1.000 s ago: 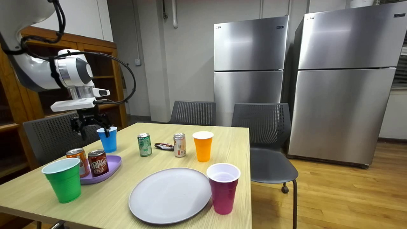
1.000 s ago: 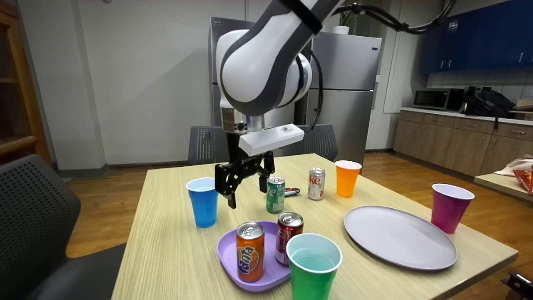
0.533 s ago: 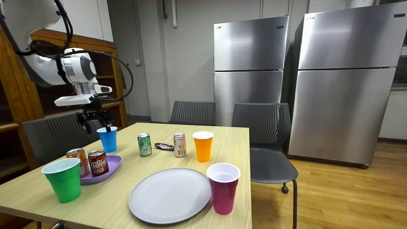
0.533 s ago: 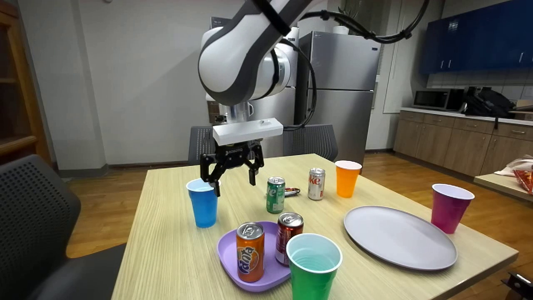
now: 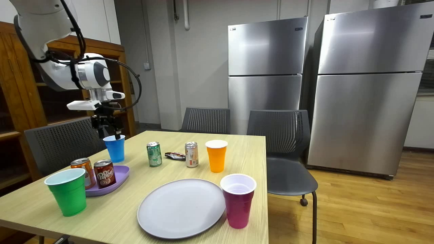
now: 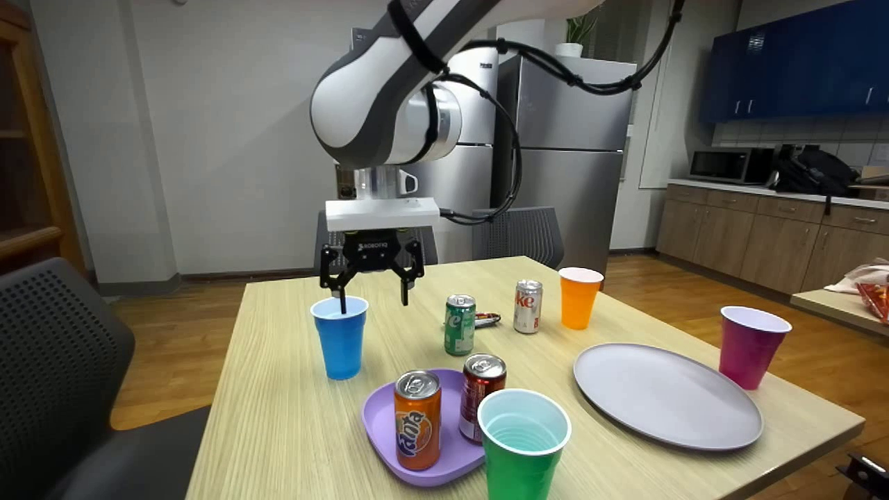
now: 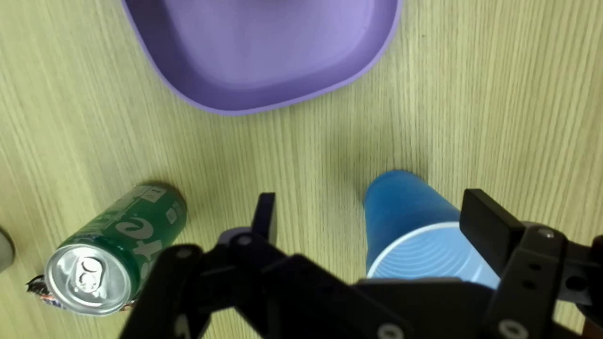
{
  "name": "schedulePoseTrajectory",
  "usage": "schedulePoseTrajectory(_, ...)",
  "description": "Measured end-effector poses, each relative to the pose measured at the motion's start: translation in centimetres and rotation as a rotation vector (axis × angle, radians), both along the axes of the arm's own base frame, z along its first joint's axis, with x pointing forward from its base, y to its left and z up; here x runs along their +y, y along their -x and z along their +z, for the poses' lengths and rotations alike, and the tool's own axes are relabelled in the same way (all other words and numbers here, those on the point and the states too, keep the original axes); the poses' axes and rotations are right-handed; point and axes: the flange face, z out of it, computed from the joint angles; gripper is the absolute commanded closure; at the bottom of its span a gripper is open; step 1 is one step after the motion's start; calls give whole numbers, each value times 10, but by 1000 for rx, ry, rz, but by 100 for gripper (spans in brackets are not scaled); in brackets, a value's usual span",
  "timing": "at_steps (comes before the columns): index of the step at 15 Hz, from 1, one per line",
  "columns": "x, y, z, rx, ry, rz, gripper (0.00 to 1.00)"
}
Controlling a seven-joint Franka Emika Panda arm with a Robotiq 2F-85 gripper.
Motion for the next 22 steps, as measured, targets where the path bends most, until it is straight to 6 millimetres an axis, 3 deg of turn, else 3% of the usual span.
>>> schedulePoseTrajectory(9, 7, -29, -15, -22, -38, -213, 0)
schedulePoseTrajectory(16, 14, -35, -30, -1, -15, -266, 0)
schedulePoseTrajectory(17, 15, -35, -31, 3, -12, -268, 25)
schedulePoseTrajectory(19, 17, -36, -33, 5, -10, -269, 34)
schedulePoseTrajectory(22, 20, -38, -34, 5, -10, -268, 58)
